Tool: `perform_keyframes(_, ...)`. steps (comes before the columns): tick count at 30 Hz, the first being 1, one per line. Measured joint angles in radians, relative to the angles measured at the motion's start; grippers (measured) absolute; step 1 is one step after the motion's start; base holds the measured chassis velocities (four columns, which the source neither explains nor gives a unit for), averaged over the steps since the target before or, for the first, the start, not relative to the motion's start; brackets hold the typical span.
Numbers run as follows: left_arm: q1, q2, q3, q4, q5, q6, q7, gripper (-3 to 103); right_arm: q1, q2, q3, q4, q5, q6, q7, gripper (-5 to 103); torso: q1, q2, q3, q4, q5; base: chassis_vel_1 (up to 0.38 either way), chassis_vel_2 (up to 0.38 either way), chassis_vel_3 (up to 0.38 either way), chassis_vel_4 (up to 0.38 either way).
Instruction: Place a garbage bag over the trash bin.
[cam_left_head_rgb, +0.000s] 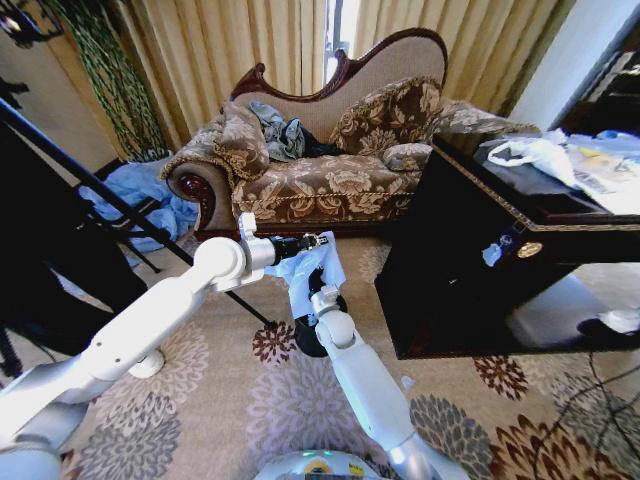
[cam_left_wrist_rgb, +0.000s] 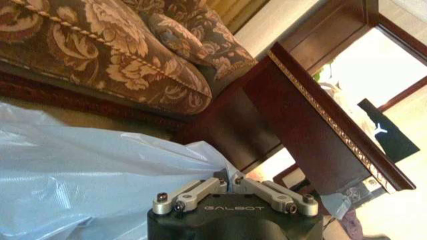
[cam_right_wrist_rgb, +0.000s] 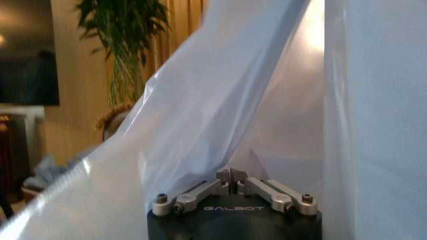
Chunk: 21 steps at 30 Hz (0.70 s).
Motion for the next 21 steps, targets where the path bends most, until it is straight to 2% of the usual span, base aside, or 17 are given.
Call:
perform_keyframes(9, 0.006, 0.002, -0.018, 0.000, 0.009, -0.005, 0.003, 0, 0.037, 0.002, 0.013, -0.048, -0.049, -0.055, 0.056, 0, 0.000, 0.000, 0.000, 0.0000, 0.0000, 0.000, 0.000, 0.000, 0.000)
perform_keyframes(12, 0.005, 0.022, -0.034, -0.008, 0.004, -0.008, 0.003, 0, 0.013, 0.002, 0.039, -0.026, -0.210, -0.122, 0.052, 0, 0.000, 0.000, 0.000, 0.0000, -0.0001, 0.000, 0.000, 0.000, 0.000)
perform_keyframes(13, 0.005, 0.022, -0.034, -0.008, 0.004, -0.008, 0.003, 0, 0.013, 0.002, 0.039, -0.026, -0.210, -0.122, 0.052, 0, 0.000, 0.000, 0.000, 0.0000, -0.0001, 0.000, 0.000, 0.000, 0.000)
perform_keyframes(16, -0.004, 0.033, -0.047, -0.015, -0.004, -0.011, -0.001, 0, -0.013, 0.001, 0.064, -0.030, -0.297, -0.125, 0.036, 0, 0.000, 0.000, 0.000, 0.0002, 0.0000, 0.000, 0.000, 0.000, 0.000)
perform_keyframes(19, -0.007, 0.036, -0.054, -0.017, -0.007, -0.014, -0.003, 0, -0.030, 0.001, 0.082, -0.031, -0.303, -0.112, 0.032, 0, 0.000, 0.000, 0.000, 0.0000, 0.0000, 0.000, 0.000, 0.000, 0.000)
perform_keyframes(21, -0.007, 0.035, -0.055, -0.017, -0.006, -0.016, -0.005, 0, -0.046, 0.001, 0.079, 0.002, -0.264, -0.112, 0.035, 0, 0.000, 0.000, 0.000, -0.0001, 0.0000, 0.000, 0.000, 0.000, 0.000)
